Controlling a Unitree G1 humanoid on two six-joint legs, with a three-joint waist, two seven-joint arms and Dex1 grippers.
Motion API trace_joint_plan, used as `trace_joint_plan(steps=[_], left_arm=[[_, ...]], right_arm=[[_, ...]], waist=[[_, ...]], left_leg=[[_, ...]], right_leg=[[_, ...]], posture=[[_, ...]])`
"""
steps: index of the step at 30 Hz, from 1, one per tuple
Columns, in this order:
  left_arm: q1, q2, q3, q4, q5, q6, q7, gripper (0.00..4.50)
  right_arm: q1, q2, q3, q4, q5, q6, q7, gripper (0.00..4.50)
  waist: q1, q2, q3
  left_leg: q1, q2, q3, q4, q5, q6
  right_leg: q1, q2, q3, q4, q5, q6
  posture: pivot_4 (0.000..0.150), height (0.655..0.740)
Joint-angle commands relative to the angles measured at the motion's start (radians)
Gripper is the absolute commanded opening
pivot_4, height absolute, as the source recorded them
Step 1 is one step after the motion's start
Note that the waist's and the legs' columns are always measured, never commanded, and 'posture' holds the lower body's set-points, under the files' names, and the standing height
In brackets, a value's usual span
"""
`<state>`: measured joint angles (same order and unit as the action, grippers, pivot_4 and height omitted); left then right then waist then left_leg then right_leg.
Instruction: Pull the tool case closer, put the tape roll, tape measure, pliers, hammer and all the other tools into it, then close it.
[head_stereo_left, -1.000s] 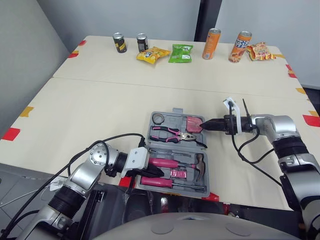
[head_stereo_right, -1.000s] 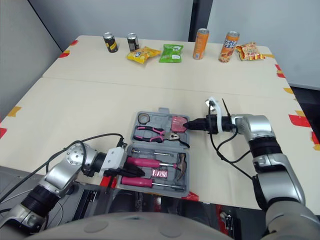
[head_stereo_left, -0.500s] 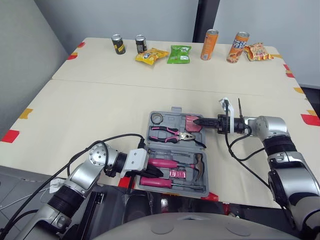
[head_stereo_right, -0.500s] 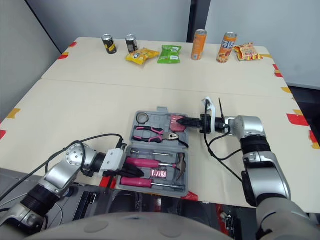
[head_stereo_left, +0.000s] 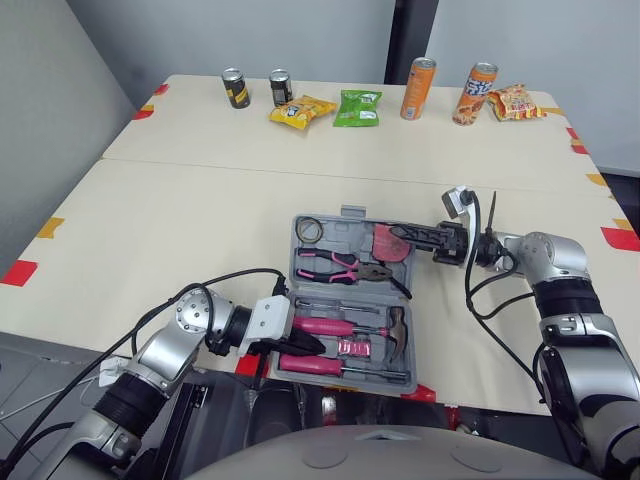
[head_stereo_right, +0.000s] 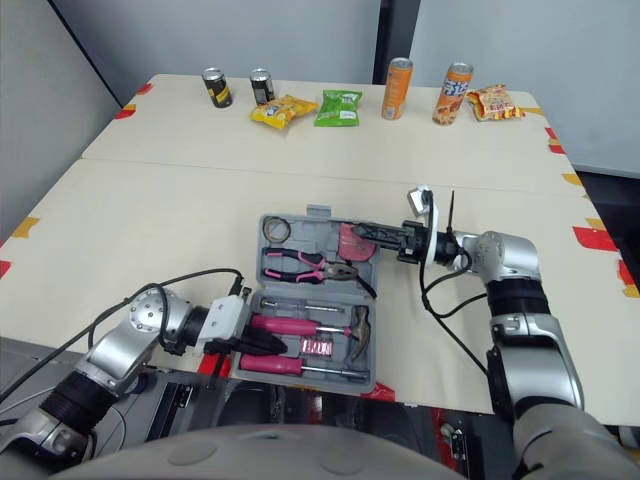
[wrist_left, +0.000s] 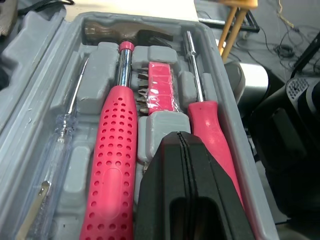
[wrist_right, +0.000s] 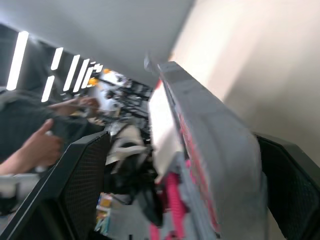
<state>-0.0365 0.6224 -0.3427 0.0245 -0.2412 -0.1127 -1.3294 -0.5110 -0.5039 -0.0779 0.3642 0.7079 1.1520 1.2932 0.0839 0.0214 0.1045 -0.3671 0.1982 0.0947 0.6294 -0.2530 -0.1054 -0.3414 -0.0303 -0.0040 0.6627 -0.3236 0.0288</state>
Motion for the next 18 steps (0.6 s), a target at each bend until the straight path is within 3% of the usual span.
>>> trace_joint_plan(steps=[1,4,7,12,14,15,18], left_arm=[[0.064,0.029,0.067,-0.046,-0.104,0.046,-0.024,0.00],[0.128,0.071,0.172,-0.094,-0.215,0.084,-0.041,0.00],[0.237,0.176,0.305,-0.164,-0.323,0.153,-0.090,0.00],[0.340,0.267,0.552,-0.108,-0.410,0.197,-0.097,0.00],[0.326,0.262,0.621,-0.063,-0.428,0.215,-0.075,0.00],[0.301,0.255,0.662,-0.032,-0.433,0.221,-0.044,0.00],[0.256,0.239,0.715,-0.005,-0.428,0.231,0.008,0.80]], right_arm=[[0.042,-0.030,-0.021,-0.153,0.107,0.060,0.050,4.49],[0.106,-0.066,-0.021,-0.288,0.189,0.114,0.070,4.49],[0.197,-0.146,-0.012,-0.441,0.270,0.169,0.108,4.49],[0.391,-0.299,-0.008,-0.627,0.247,0.060,0.136,4.49],[0.455,-0.326,-0.032,-0.652,0.215,-0.022,0.128,4.49],[0.517,-0.317,-0.067,-0.661,0.117,-0.184,0.094,4.49],[0.650,-0.257,-0.164,-0.624,-0.098,-0.608,0.021,4.50]], waist=[[0.002,0.000,0.000],[0.014,-0.001,0.001],[0.021,-0.001,0.001],[0.035,-0.001,0.002],[0.033,-0.001,0.002],[0.032,-0.001,0.002],[0.031,-0.003,0.002]], left_leg=[[0.000,0.000,0.000,0.000,0.000,0.000],[-0.001,0.000,0.000,0.000,0.000,-0.001],[-0.001,0.001,-0.001,-0.001,0.000,-0.001],[0.000,0.001,-0.001,-0.005,-0.001,-0.003],[0.000,0.001,0.000,-0.005,-0.001,-0.002],[0.000,0.001,-0.001,-0.005,-0.001,-0.002],[-0.001,0.001,-0.001,-0.005,-0.001,-0.002]], right_leg=[[0.000,0.000,0.000,0.000,0.000,0.000],[0.000,0.000,0.000,-0.002,0.000,0.000],[-0.001,0.001,-0.001,-0.004,0.000,0.000],[0.001,0.001,-0.001,-0.014,0.002,0.004],[0.001,0.001,0.000,-0.014,0.002,0.004],[0.001,0.001,-0.001,-0.014,0.002,0.004],[0.001,0.000,-0.001,-0.014,0.002,0.004]], posture=[[0.150,0.7400],[0.150,0.7400],[0.150,0.7400],[0.150,0.7400],[0.150,0.7400],[0.150,0.7400],[0.150,0.7400]])
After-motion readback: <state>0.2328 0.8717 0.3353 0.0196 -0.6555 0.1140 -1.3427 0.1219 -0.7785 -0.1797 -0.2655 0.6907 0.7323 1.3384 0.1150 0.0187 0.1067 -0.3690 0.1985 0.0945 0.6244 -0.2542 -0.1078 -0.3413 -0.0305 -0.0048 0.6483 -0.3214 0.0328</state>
